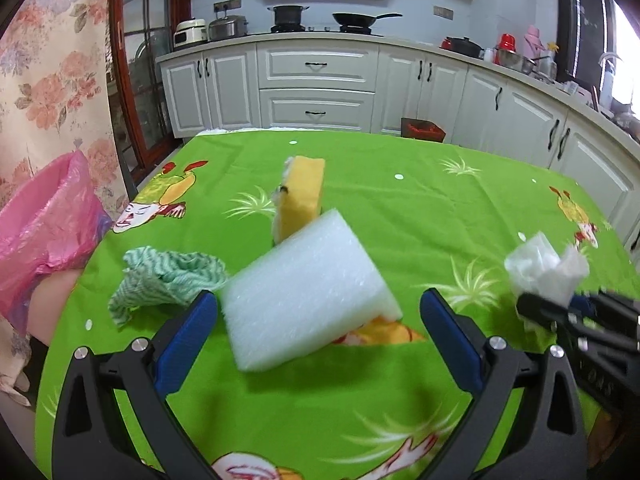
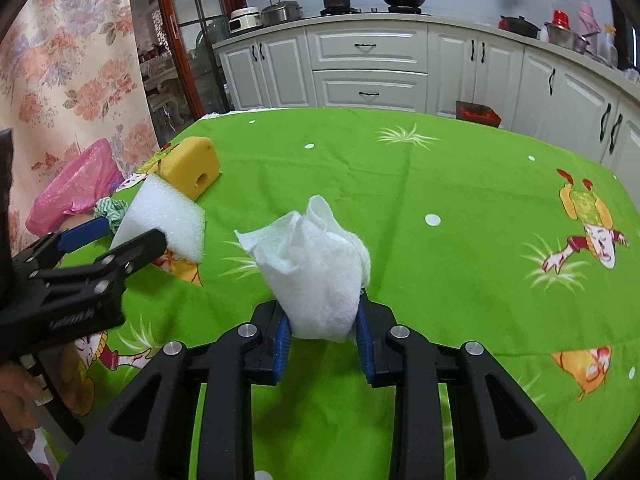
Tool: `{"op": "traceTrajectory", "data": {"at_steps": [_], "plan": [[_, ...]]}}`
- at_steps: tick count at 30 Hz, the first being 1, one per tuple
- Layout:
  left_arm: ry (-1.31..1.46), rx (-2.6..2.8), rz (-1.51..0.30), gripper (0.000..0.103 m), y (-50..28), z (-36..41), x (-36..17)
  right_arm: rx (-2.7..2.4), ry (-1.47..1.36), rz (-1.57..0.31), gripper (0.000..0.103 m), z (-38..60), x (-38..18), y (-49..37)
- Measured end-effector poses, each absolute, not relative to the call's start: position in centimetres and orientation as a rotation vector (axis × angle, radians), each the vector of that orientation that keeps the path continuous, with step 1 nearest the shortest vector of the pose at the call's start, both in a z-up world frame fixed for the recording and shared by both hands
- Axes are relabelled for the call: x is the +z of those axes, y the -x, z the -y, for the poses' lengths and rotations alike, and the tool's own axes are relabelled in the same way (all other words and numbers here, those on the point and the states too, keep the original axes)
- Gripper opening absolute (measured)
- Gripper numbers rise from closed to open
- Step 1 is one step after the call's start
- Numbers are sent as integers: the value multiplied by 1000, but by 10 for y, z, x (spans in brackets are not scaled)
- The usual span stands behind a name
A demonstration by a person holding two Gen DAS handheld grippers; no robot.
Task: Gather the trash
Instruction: 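Grasp the white tissue with the right tool while the left tool grasps a white foam block, then carry the tissue and foam block in both tools over the pink bin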
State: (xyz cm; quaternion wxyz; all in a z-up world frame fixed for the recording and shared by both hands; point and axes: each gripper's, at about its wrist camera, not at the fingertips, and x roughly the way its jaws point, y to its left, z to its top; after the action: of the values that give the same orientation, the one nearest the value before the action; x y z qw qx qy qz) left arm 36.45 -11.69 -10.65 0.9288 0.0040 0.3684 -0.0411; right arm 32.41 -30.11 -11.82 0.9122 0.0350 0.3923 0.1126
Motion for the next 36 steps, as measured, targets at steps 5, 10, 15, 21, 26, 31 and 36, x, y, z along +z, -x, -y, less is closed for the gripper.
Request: {"op": "traceTrajectory", "data": {"at_steps": [5,10,15,21,26,31,36], "plan": [[14,-43,-769,98,-377,121,-109,226,-85,-801,28,303,-117,-321],[34,2,-820,97,-386,119,-116,226,-91,-800,28,303,-118,-320],[89,-37,-790,88,-380,108,-114,230,-101,-806,28,302,-119,-321],[63,-61,-753,86,-366,111,-110,228,-100,-800,28,301,-118,-317],[38,-73,-722,86,-341,115,-104,221,-104,-799,28,301,-118,-308],[-5,-84,-684,86,-313,114,-98,220,-110,-803,28,299,-119,-296],[-30,-90,-655,86,-291,109,-94,223,-105,-801,28,296,-118,-281]]}}
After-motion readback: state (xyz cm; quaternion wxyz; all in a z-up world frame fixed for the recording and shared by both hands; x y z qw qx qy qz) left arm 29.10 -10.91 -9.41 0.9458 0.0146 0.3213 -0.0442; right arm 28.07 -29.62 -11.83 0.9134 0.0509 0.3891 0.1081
